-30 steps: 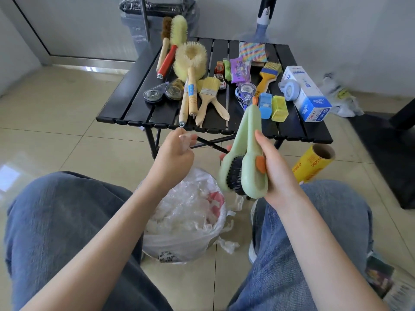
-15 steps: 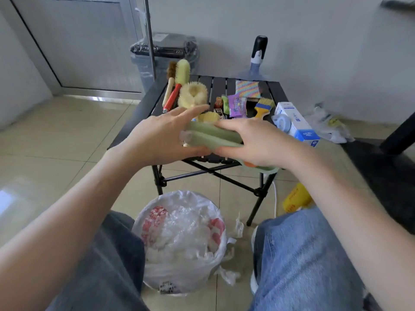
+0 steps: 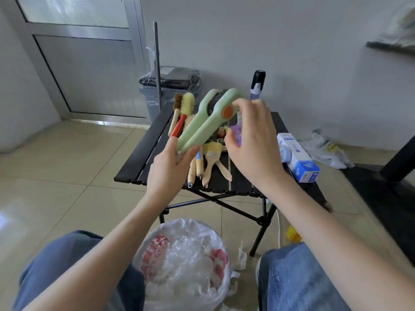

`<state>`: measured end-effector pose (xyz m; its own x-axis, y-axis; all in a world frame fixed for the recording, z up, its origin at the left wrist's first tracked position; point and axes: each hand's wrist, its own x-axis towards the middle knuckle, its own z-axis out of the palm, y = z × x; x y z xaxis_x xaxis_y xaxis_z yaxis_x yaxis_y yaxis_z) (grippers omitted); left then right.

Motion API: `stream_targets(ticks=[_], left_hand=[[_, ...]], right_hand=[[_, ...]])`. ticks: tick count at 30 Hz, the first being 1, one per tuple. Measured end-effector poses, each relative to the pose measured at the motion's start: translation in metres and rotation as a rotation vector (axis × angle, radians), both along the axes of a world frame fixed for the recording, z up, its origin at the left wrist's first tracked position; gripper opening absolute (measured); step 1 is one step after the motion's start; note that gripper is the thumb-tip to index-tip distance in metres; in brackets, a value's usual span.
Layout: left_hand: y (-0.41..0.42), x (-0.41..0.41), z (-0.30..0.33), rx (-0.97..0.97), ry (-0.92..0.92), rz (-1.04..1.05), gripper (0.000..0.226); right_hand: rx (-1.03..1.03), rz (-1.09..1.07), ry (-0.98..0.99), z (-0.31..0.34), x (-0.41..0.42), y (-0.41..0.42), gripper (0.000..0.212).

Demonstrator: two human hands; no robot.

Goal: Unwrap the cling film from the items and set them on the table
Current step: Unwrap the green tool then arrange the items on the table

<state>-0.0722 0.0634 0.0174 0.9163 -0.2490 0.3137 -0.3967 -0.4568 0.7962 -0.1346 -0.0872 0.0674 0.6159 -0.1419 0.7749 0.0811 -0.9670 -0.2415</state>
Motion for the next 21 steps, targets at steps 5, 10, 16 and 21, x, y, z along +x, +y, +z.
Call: stream_targets(ticks=[5,10,16,21], left_hand=[[-0.032,-0.008,-0.001,-0.159,0.092,0.017,0.023],[-0.056,0.002,-0.006,-0.131,0.088,-0.029,0.036],[-0.076,0.04,-0.01,0.085,-0.046,-0.161,0.054],[-0.072,0.098,0.007,0.008,0.066,-0.463,0.045]], right_hand=[[0.852,0.223,0.527,-0.001,0.011,0.016,0.038],[1.095,0.253,0.386,-0.007,0.056,0.015,0.048],[1.084,0.158,0.358,-0.011,0.103,-0.007,0.04],[0.969,0.134,0.389,-0.018,0.142,-0.045,0.04]])
